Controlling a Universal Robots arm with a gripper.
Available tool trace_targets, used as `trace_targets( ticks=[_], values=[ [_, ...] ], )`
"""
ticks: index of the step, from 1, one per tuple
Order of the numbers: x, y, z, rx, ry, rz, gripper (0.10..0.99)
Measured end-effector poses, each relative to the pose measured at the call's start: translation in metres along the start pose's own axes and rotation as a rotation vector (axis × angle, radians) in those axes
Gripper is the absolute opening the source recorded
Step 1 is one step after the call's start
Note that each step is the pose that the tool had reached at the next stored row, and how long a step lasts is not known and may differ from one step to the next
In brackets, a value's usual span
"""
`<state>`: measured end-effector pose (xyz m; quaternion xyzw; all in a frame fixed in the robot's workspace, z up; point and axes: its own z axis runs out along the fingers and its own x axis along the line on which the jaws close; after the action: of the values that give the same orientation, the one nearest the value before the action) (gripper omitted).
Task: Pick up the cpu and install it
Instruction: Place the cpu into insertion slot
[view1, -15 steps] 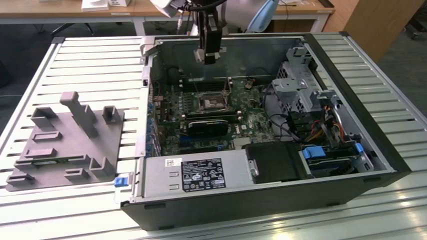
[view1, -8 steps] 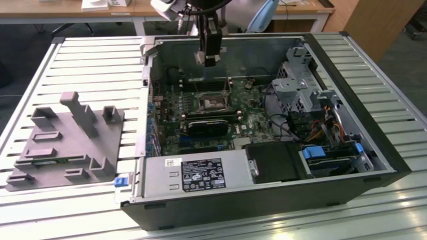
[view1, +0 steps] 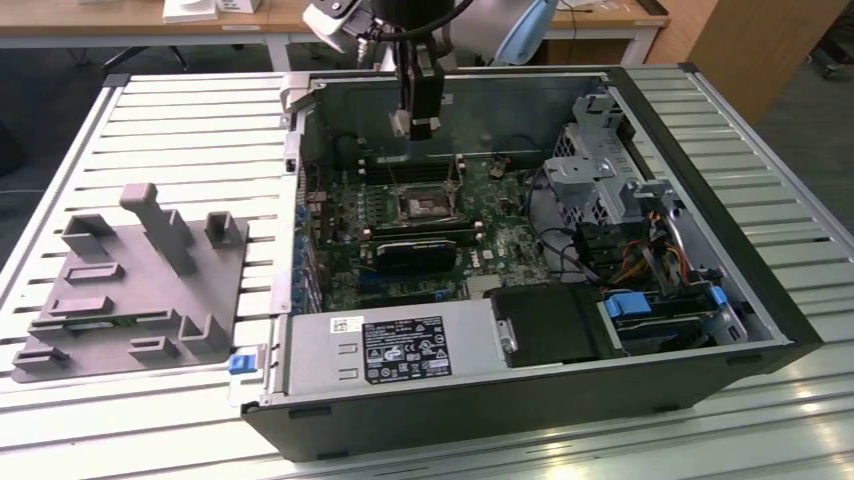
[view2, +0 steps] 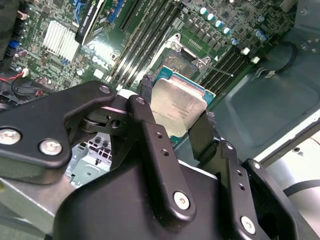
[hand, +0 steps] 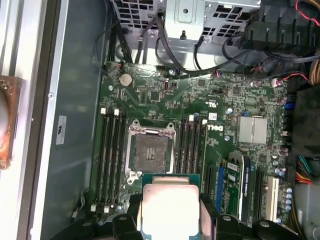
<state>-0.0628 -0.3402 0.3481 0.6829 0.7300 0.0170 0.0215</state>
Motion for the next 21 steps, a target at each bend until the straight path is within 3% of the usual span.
trace_targets(
  ticks=[10,21],
  values=[
    [0.0094,0.0003,0.0183,-0.001,0.0,0.003,0.545],
    [0.0127,0.0017,0.0379,-0.001,-0.0008,0.017,0.545]
  ],
)
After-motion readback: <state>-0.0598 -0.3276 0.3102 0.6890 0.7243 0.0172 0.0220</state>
